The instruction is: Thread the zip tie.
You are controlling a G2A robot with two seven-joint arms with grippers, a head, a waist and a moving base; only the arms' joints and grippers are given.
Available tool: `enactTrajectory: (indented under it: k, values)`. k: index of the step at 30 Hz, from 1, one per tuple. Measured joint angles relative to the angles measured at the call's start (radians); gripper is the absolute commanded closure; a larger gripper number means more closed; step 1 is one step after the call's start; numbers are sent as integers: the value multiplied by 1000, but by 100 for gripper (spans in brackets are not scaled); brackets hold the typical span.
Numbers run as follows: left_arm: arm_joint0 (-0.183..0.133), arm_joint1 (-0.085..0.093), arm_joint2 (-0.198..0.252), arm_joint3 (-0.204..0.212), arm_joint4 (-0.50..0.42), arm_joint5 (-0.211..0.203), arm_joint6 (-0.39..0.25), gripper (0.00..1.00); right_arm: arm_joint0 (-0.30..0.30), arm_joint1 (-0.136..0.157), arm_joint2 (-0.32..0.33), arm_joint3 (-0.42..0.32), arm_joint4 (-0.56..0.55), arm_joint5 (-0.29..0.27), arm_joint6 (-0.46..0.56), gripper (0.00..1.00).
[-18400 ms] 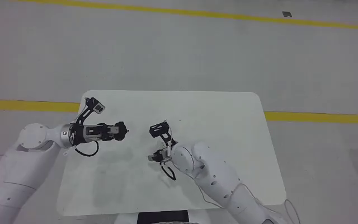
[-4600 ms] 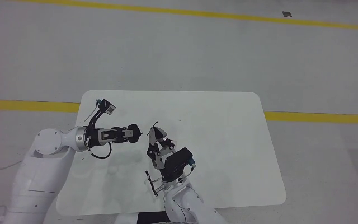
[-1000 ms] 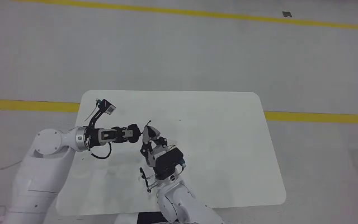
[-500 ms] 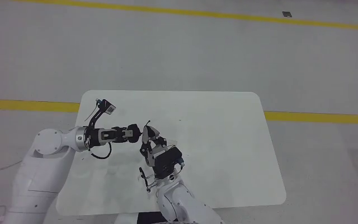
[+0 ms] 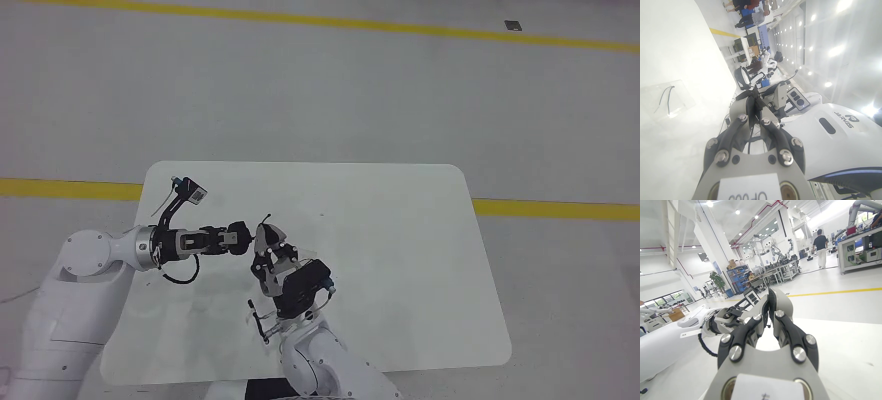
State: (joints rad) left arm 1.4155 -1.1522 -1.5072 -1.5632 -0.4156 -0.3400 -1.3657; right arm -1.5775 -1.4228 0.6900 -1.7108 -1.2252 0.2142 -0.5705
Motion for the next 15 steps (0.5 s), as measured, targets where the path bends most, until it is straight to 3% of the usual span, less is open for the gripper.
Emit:
enactTrajectory:
  k: [15]
  values:
    - [0,0,0,0,0,0,0,100,16,10,-22,2,22,6,-6,100]
